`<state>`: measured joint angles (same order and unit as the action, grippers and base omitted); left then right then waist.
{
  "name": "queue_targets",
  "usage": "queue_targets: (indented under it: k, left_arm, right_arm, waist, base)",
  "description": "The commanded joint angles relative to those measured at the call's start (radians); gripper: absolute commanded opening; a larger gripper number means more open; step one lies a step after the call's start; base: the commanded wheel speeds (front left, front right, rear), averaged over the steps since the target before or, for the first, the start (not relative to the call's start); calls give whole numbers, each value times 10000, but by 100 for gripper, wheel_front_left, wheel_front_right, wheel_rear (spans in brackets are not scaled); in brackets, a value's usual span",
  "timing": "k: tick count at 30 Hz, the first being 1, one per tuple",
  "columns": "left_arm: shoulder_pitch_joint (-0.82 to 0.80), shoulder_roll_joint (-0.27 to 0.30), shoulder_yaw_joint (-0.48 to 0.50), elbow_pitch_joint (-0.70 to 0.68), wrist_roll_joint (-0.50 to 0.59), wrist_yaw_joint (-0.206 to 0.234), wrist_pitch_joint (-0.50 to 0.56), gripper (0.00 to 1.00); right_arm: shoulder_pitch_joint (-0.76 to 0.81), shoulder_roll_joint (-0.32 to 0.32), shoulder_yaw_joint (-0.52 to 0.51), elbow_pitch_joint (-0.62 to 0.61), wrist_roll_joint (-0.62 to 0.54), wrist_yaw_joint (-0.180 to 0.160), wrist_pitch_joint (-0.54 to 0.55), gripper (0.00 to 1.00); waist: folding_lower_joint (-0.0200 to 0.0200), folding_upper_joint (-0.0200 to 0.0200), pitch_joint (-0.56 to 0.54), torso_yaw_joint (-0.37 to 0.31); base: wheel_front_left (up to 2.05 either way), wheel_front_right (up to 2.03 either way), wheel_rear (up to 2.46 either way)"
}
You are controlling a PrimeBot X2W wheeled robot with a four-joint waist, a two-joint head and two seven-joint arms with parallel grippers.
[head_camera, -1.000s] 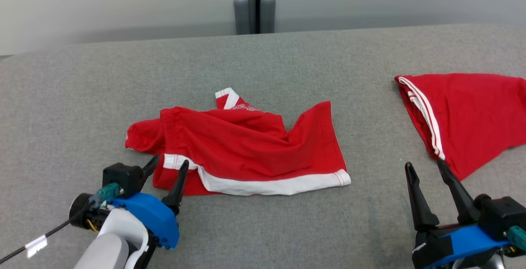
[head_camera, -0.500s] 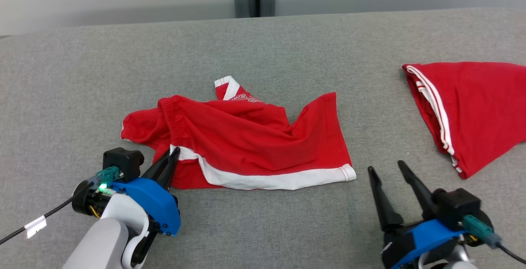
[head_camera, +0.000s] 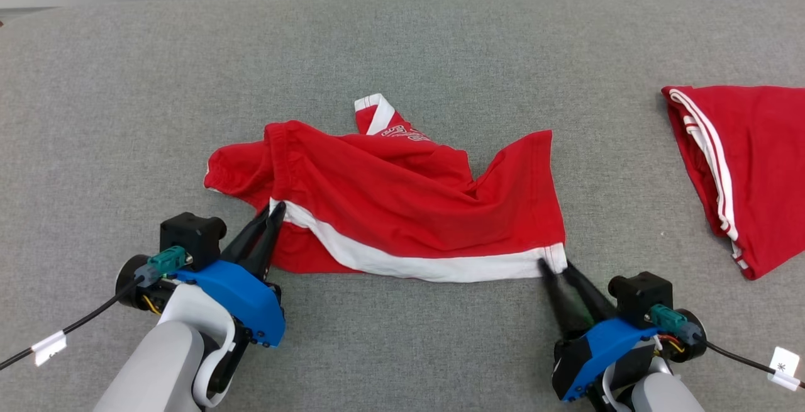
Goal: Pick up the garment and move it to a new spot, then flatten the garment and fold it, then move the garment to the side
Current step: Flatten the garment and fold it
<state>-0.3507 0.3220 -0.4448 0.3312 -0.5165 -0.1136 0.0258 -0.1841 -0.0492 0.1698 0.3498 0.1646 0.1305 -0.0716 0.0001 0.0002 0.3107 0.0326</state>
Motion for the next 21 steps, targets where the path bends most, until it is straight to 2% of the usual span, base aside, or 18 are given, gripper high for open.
queue_targets:
  k: [1,5,9,13,21]
  left_arm:
    - [-38,27,38,-117,93,98,-145,0]
    - [56,94,177,-581,179,302,-582,0]
    - [122,283,382,-1449,408,621,-998,0]
    - [16,585,634,-2640,749,1002,-1234,0]
    - [-454,1101,1126,-5197,1327,1659,-1171,0]
  right_arm:
    - [-188,-30,20,153,43,5,-71,0]
    - [-346,-174,74,-164,220,3,-611,0]
    - [-365,-459,-124,-1147,364,3,-1001,0]
    - [-444,-782,-684,-2633,245,3,-970,0]
    - [-1235,-1105,-2021,-6178,-189,-1,-105,0]
  waist:
    - [-1,-2,47,15]
    - [-1,-2,54,20]
    - [-1,-2,-133,-30]
    - [-1,-2,-462,-98]
    - [-1,-2,-1282,-312]
  base:
    - [0,0,0]
    - [0,0,0]
    - [0,0,0]
    - [0,0,0]
    - [0,0,0]
